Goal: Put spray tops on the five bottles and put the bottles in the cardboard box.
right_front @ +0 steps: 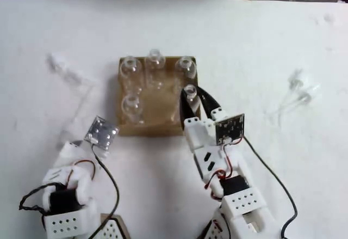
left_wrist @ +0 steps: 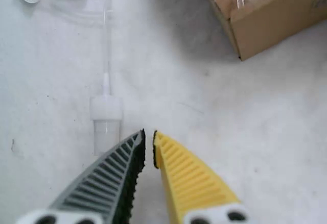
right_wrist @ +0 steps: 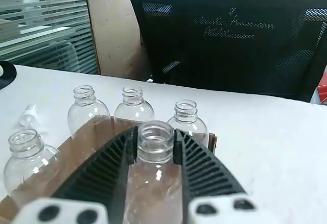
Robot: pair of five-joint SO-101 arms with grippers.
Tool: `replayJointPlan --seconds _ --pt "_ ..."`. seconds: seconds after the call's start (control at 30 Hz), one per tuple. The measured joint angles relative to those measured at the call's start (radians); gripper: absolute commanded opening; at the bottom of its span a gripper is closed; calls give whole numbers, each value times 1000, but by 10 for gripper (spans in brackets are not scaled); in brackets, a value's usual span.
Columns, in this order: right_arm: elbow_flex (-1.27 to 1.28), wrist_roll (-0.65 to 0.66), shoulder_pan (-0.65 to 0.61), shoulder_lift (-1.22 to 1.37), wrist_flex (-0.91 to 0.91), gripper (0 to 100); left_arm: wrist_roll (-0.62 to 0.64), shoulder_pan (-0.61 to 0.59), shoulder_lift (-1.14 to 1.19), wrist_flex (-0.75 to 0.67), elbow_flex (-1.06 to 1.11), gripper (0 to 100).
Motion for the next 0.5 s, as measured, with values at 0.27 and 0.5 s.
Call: replayJointPlan --seconds 0.27,0.5 --pt "0 0 0 0 0 15 0 0 0 0 0 38" --pt "0 -2 -11 0 0 16 0 0 0 0 0 38"
